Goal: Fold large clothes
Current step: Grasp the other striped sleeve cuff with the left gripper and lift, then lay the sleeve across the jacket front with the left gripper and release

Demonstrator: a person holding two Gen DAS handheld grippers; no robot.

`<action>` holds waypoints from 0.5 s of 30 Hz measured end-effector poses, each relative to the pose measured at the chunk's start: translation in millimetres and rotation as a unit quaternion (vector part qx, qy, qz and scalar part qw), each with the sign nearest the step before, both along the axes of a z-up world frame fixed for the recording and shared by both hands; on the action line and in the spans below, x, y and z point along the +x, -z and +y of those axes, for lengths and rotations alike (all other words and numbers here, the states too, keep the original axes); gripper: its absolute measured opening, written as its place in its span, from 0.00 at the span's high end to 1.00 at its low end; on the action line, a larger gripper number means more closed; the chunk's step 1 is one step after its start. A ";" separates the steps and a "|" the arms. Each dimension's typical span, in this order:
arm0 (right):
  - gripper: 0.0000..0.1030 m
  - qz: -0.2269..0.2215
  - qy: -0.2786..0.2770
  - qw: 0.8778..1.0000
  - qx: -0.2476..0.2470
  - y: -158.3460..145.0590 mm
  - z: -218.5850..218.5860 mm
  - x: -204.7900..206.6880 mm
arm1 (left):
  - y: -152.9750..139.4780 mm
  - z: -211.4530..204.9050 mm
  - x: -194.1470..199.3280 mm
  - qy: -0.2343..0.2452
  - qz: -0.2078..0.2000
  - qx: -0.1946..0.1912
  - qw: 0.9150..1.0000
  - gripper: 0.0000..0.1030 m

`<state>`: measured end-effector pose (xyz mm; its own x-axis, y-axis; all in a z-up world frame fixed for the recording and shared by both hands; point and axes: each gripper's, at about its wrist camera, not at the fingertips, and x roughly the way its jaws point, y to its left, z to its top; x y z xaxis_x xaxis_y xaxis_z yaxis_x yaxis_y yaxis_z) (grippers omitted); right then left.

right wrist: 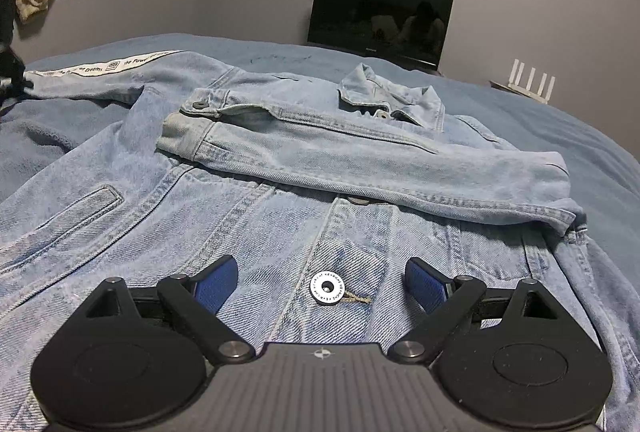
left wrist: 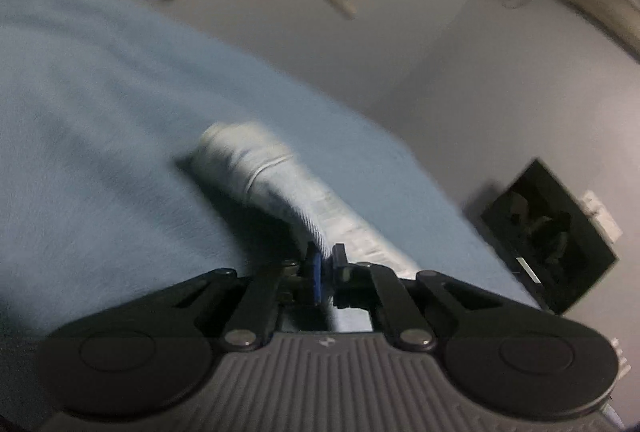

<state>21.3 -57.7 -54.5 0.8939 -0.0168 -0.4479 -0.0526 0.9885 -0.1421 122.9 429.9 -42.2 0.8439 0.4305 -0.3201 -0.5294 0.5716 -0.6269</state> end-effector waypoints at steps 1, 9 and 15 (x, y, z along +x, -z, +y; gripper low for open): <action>0.11 0.000 0.000 1.000 0.000 -0.2 0.0 -0.2 | -10.3 -7.6 2.1 0.012 -0.011 0.013 1.000 1.00; 0.10 -0.001 0.001 1.000 -0.011 3.7 2.0 1.3 | -82.9 -133.1 33.3 0.171 -0.071 0.164 0.969 1.00; 0.10 -0.003 0.002 1.000 -0.018 5.7 2.7 1.1 | -96.9 -282.1 56.8 0.344 -0.092 0.230 0.906 1.00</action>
